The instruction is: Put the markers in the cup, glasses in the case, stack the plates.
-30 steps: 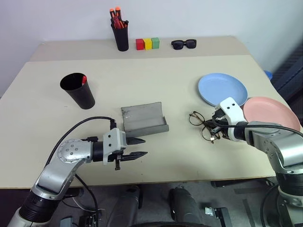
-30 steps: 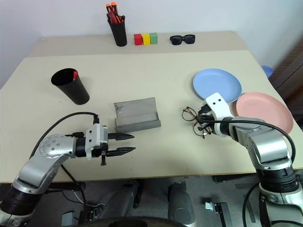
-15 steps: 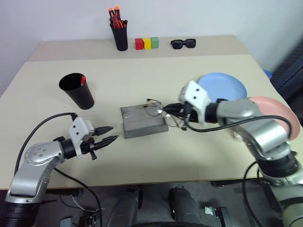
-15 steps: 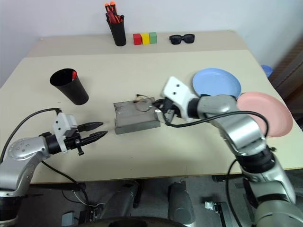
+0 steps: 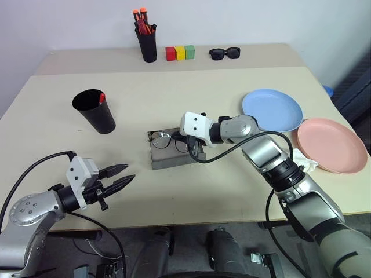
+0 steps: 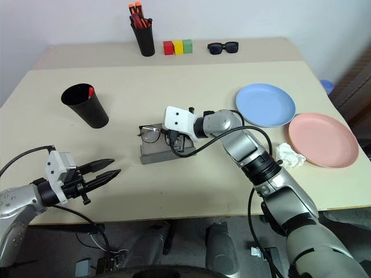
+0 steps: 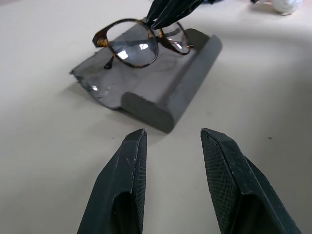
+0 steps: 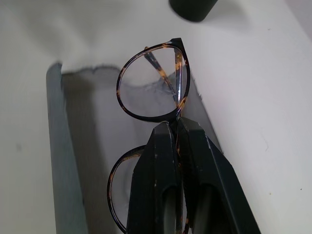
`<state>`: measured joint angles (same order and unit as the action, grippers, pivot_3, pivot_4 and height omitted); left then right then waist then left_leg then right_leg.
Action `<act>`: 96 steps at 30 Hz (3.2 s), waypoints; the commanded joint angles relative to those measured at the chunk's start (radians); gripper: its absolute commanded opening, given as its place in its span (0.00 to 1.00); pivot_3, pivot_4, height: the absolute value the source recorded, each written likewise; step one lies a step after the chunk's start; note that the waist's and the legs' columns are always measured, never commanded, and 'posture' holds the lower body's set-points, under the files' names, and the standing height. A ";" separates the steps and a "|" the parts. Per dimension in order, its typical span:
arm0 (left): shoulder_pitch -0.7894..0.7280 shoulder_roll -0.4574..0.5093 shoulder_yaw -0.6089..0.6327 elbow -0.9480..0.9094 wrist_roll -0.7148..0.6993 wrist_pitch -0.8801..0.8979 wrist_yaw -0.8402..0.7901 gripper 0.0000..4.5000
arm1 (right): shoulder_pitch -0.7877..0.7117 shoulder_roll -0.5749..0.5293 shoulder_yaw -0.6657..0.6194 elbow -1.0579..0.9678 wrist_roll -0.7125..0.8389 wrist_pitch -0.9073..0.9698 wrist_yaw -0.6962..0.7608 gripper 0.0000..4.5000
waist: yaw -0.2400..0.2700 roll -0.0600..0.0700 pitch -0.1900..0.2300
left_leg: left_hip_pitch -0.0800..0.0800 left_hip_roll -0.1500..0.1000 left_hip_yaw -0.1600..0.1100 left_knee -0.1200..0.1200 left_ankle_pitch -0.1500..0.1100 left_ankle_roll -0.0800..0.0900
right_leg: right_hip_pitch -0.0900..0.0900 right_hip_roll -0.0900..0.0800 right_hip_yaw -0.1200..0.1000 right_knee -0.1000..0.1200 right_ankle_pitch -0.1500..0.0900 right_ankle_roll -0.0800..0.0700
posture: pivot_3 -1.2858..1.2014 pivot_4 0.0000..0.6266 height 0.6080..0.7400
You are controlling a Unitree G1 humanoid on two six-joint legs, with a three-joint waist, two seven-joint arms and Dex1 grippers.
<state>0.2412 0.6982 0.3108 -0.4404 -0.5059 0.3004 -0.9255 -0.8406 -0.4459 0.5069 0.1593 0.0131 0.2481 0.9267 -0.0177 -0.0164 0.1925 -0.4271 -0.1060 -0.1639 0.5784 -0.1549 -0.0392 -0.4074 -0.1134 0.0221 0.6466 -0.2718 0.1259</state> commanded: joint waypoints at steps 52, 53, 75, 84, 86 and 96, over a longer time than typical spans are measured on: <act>-0.987 -0.192 -0.478 0.607 0.151 0.496 0.130 0.01 | 0.621 -0.197 -0.482 -0.758 0.149 0.363 -0.191 0.90 | 0.002 -0.002 0.000 | 0.000 -0.001 0.000 0.001 0.001 -0.001 | 0.001 0.000 -0.001 0.001 0.002 0.004 | 0.52 0.24 1.00; -0.974 -0.185 -0.480 0.586 0.151 0.493 0.116 0.01 | 0.619 -0.198 -0.480 -0.753 0.150 0.360 -0.193 0.90 | 0.003 -0.002 0.000 | 0.000 -0.001 0.000 0.001 0.001 -0.001 | 0.001 0.000 -0.001 0.001 0.002 0.004 | 0.52 0.24 1.00; -1.125 -0.254 -0.434 0.849 0.244 0.456 0.198 0.01 | 0.622 -0.200 -0.446 -0.685 0.181 0.288 -0.186 0.90 | 0.006 -0.002 0.000 | 0.000 -0.001 0.000 0.002 0.001 -0.001 | 0.002 0.000 -0.003 0.001 0.002 0.005 | 0.52 0.24 1.00; -1.143 -0.224 -0.530 0.934 0.295 0.354 -0.043 0.01 | 0.676 -0.202 -0.492 -0.733 0.251 0.298 -0.185 0.90 | 0.004 -0.002 0.000 | 0.000 -0.001 0.002 0.002 0.001 0.000 | 0.002 0.000 -0.002 0.001 0.002 0.005 | 0.52 0.24 1.00; -1.127 -0.208 -0.539 0.922 0.297 0.331 -0.094 0.01 | 0.682 -0.201 -0.492 -0.735 0.252 0.295 -0.193 0.90 | 0.004 -0.002 0.000 | 0.000 -0.001 0.001 0.002 0.001 0.000 | 0.002 0.000 -0.002 0.001 0.002 0.005 | 0.52 0.24 1.00; -1.031 -0.146 -0.506 0.738 0.243 0.329 -0.231 0.01 | 0.675 -0.203 -0.484 -0.713 0.252 0.280 -0.203 0.90 | 0.003 -0.002 0.000 | 0.000 -0.001 -0.001 0.002 0.001 0.000 | 0.002 0.000 -0.002 0.001 0.002 0.004 | 0.52 0.24 1.00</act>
<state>-0.7997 0.5357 -0.2180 0.3682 -0.2324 0.6400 -1.1308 -0.1558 -0.6462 0.0422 -0.5357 0.2578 0.5516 0.7294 -0.0146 -0.0181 0.1923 -0.4274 -0.1069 -0.1651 0.5805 -0.1541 -0.0396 -0.4053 -0.1136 0.0199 0.6480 -0.2697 0.1304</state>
